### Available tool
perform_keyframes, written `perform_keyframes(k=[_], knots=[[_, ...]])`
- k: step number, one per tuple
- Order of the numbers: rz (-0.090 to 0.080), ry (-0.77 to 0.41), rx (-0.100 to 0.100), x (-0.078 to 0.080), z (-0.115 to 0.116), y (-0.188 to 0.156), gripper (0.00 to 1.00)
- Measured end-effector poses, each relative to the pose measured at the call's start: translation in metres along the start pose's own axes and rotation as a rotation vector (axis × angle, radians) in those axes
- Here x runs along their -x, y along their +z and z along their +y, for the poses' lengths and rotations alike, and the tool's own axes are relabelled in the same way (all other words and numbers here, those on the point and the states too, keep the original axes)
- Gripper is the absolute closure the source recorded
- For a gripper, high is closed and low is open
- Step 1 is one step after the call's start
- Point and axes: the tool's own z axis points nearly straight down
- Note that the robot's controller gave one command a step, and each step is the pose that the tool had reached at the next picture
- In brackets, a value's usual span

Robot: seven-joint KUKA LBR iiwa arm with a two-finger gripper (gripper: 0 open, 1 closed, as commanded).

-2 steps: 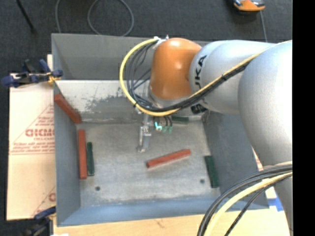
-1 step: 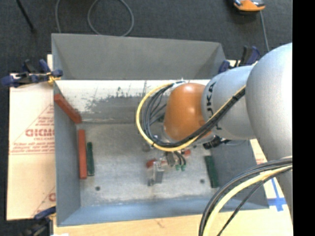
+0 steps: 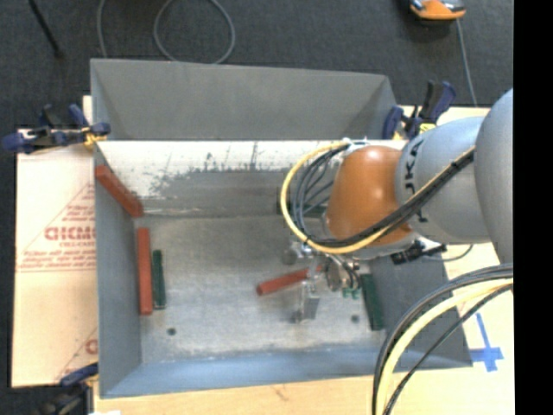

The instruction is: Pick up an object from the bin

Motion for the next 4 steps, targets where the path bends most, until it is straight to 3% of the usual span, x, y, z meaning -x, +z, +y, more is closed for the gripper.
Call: perform_keyframes(k=[1, 2, 3, 4], knots=[[-0.001, -0.002, 0.003, 0.001, 0.004, 0.0, 1.0], [-0.006, -0.313, 0.001, 0.07, -0.005, -0.001, 1.0], [-0.01, -0.711, -0.002, 0.085, -0.038, -0.134, 1.0], [0.001, -0.857, 0.002, -0.005, -0.061, -0.138, 1.0]])
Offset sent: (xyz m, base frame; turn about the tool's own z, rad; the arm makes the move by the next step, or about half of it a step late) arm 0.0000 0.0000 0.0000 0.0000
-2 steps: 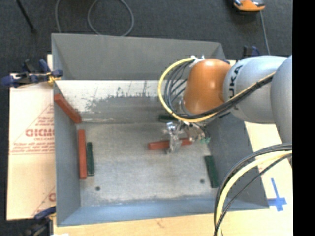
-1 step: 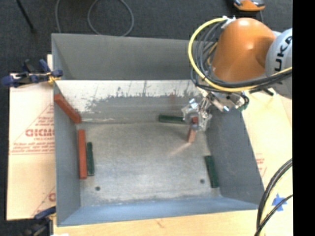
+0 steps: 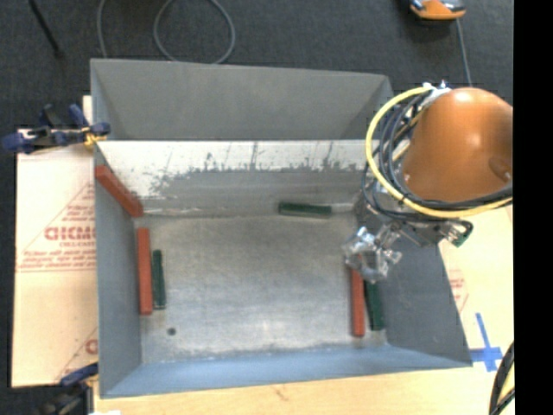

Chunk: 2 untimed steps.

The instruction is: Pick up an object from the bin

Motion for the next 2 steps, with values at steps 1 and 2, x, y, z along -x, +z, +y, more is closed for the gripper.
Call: perform_keyframes(k=[1, 2], knots=[[-0.004, 0.002, -0.001, 0.003, -0.001, 0.0, 0.0], [-0.001, -0.376, 0.004, -0.042, 0.021, 0.073, 0.0]])
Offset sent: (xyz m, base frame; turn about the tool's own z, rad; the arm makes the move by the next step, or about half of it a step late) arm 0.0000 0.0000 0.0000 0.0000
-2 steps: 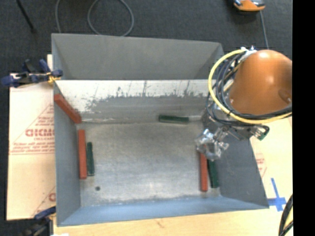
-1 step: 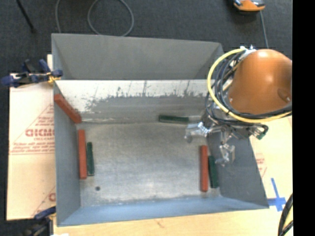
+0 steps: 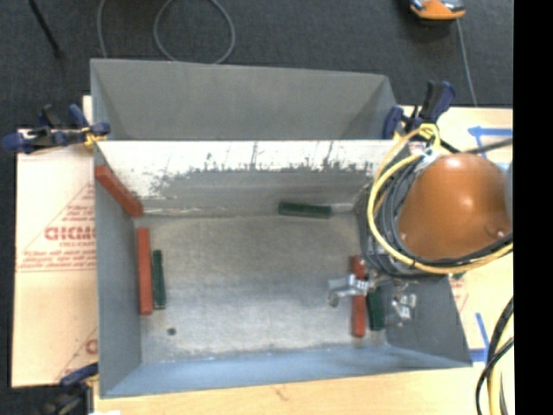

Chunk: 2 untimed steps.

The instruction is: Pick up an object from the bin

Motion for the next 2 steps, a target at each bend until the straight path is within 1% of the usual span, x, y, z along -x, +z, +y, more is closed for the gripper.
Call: perform_keyframes(k=[1, 2], knots=[[0.0, -0.216, -0.004, 0.037, -0.0504, 0.0652, 0.0], [0.001, -0.21, -0.009, 0.0365, -0.0526, 0.0614, 1.0]])
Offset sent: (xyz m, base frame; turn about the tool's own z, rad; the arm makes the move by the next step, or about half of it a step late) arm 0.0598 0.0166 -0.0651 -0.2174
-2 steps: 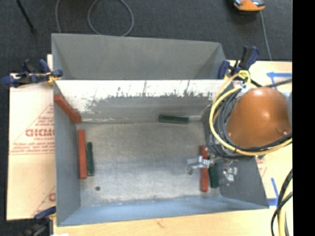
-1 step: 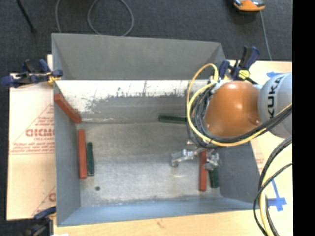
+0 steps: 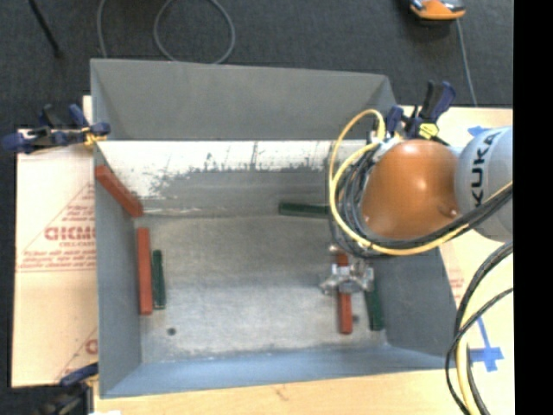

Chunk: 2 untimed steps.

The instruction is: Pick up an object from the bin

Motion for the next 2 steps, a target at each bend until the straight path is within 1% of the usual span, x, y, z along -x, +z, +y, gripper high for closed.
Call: perform_keyframes(k=[1, 2], knots=[[-0.002, -0.59, 0.003, 0.0001, -0.032, 0.0008, 1.0], [-0.004, -0.588, 0.004, 0.0005, -0.0312, 0.0024, 0.0]])
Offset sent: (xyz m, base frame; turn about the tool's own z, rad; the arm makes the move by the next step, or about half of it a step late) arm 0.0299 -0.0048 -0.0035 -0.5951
